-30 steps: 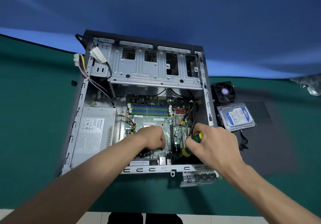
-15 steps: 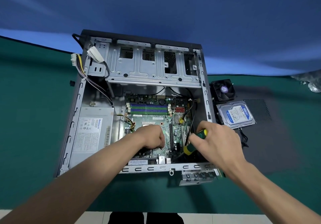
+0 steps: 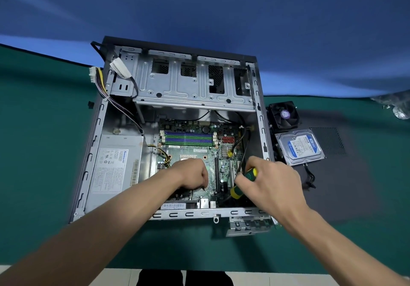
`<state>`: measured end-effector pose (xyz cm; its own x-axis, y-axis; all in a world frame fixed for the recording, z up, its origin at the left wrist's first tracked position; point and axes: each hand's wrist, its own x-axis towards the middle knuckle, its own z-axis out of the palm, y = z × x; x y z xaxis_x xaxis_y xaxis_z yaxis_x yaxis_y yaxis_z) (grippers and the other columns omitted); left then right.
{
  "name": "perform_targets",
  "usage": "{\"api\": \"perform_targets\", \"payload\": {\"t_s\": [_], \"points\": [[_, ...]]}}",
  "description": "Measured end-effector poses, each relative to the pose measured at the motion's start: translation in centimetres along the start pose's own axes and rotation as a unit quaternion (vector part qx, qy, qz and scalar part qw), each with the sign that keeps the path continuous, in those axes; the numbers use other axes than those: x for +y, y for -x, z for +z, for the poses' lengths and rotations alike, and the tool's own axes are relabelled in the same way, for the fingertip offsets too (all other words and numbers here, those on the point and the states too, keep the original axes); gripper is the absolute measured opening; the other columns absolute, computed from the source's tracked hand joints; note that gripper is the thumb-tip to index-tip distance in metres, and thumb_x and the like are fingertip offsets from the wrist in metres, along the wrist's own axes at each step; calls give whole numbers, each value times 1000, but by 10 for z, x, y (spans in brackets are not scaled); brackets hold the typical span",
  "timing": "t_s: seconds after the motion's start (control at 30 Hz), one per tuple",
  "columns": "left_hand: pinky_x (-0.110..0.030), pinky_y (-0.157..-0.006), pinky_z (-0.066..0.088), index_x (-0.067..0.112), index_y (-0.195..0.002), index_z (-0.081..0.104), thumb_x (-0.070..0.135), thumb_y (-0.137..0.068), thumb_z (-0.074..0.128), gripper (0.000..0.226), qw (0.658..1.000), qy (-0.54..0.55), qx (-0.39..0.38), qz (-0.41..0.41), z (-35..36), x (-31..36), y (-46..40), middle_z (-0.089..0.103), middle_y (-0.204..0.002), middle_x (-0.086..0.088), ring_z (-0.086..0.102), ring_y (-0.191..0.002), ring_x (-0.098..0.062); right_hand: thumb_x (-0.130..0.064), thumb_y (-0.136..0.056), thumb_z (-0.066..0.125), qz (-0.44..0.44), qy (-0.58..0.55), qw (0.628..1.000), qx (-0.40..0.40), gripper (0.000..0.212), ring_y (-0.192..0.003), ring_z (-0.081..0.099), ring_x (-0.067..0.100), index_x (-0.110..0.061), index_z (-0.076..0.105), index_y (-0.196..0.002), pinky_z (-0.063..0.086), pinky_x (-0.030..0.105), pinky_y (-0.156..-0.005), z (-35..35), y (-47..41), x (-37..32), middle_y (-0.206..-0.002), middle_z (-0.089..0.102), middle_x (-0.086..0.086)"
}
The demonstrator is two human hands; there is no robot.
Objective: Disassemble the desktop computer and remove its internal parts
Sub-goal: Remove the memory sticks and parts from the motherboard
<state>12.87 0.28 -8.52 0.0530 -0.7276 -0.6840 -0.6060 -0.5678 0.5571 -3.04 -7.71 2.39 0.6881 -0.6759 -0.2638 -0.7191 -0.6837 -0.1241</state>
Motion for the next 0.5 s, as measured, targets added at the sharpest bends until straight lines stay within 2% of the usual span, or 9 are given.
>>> {"api": "perform_targets", "payload": {"t_s": [0.17,0.27,0.33,0.4,0.5], "points": [[-27,-79,47,20,-93,74,8,-89,53,24,1000,10,3,-7,0,2,2,69,-98,8,55,-83,-9,-49,-81,50,-92,62,994,0,24,-46,41,19,-24,51,-78,16,21,-42,-3,3,-9,-38,28,-5],[-25,-72,43,19,-94,73,9,-90,52,24,1000,14,1,-12,-1,4,5,63,-84,10,53,-74,-6,-51,-86,43,-184,103,977,-20,34,-54,56,24,-20,55,-86,13,25,-43,-6,3,-12,-50,50,-1],[-25,-71,43,20,-94,73,9,-91,51,24,1000,10,-2,-14,-2,5,6,61,-82,10,53,-76,-9,-51,-88,38,-215,100,971,-29,36,-59,59,24,-20,55,-90,16,28,-45,-8,1,-13,-60,60,1],[-25,-72,45,20,-91,72,10,-91,51,23,1000,14,-1,-16,-2,5,6,62,-84,8,55,-78,-11,-50,-87,39,-213,94,972,-30,35,-57,57,23,-19,57,-90,21,29,-47,-9,-1,-13,-56,57,0],[-22,-55,41,22,-76,67,8,-90,52,25,998,59,8,-15,-1,8,5,62,-73,6,55,-64,-9,-52,-87,40,-176,93,980,-19,35,-53,47,22,-21,56,-91,22,29,-46,-10,-1,-15,-44,35,-4]]}}
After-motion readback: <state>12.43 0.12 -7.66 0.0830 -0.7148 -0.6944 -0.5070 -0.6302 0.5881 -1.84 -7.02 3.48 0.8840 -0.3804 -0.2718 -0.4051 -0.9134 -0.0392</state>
